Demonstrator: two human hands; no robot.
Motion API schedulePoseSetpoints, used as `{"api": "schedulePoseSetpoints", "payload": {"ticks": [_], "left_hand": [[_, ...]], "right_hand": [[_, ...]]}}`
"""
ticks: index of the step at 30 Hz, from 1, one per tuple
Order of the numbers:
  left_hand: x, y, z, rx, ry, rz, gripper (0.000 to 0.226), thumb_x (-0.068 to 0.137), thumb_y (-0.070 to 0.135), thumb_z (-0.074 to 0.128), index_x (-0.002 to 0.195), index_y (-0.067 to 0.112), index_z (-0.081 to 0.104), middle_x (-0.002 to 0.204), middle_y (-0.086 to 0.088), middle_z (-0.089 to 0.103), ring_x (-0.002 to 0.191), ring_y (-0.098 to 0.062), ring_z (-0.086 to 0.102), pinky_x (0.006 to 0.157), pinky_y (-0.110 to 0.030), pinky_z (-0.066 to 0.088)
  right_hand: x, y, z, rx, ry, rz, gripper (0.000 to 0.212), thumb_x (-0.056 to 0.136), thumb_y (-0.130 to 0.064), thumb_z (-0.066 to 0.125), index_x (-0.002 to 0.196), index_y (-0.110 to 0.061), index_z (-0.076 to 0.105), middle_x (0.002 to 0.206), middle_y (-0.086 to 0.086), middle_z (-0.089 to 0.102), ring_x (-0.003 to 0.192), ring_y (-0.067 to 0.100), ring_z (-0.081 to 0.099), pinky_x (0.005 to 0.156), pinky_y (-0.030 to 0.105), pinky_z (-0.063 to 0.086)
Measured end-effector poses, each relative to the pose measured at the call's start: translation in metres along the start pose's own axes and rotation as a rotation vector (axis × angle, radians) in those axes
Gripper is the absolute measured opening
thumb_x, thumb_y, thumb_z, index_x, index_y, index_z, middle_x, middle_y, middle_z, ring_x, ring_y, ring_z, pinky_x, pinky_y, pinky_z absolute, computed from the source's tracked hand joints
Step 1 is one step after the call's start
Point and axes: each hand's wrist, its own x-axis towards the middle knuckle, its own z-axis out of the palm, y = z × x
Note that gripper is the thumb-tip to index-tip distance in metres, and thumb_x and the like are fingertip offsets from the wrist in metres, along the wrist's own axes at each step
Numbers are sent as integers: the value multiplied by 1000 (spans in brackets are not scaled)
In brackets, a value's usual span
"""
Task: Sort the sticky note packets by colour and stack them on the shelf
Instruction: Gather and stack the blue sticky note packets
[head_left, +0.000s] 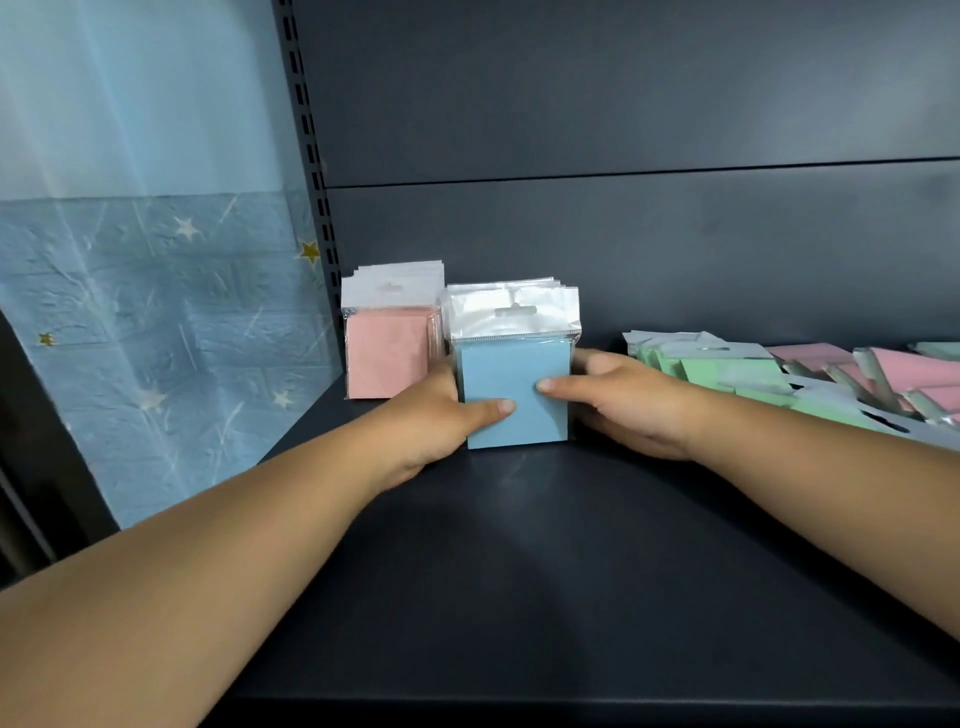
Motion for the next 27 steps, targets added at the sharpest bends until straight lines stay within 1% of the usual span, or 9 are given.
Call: {"api": "schedulePoseSetpoints", "payload": {"ticks": [2,4,7,10,14,18,21,24,27], "left_hand": [[12,3,6,-43,19,-4,44,89,5,57,130,12,46,123,-2,60,112,-17,57,99,-29,43],[26,6,14,-64,53,-12,41,88,3,57,128,11,48,121,-3,60,108,-18,58,95,-28,44],[48,7,23,-89,119,-24,38,90,6,56,127,11,49,113,0,60,101,-15,58,89,-25,44],[65,4,25,-86,177,-30,35,91,9,55,126,13,52,118,-3,63,103,-16,60,90,-26,45],[76,1,23,-97,217,-39,32,92,10,53,125,12,54,117,-4,63,102,-17,60,91,-26,45],[79,0,21,-92,206,-46,30,93,12,52,123,14,55,112,-1,64,102,-17,61,91,-27,45],[77,-1,16,-89,174,-62,21,94,15,51,114,20,56,105,4,65,99,-14,62,91,-27,45],[75,-2,13,-125,145,-79,13,95,15,49,100,24,57,97,7,65,93,-12,62,89,-26,44],[76,-3,13,-120,153,-62,17,96,14,47,109,21,57,101,4,64,97,-14,61,92,-27,44]], "right_hand": [[7,-1,-8,-14,62,22,30,95,-4,45,122,-16,52,110,-2,62,101,13,58,90,21,45],[16,-3,-15,-3,130,55,33,95,-5,46,128,-10,50,115,2,60,101,15,57,85,21,45],[33,-4,-26,29,192,100,32,95,-7,47,127,-7,51,118,7,60,99,17,58,84,25,46],[52,-5,-33,9,224,130,29,96,-10,47,124,-5,53,115,7,62,97,19,60,79,24,49],[69,-2,-40,-50,242,143,29,95,-16,51,121,-3,54,116,9,64,102,22,62,93,31,47],[72,0,-41,-113,221,131,21,94,-19,51,113,-11,57,114,6,65,105,21,62,99,33,46],[72,2,-41,-122,213,130,18,94,-19,52,109,-12,58,115,5,65,107,21,62,101,34,44],[73,5,-41,-176,206,131,24,93,-21,53,113,-10,59,117,4,65,109,20,61,104,35,42],[75,8,-37,-209,230,115,32,94,-25,51,121,-9,55,120,4,63,110,20,60,103,35,42]]}}
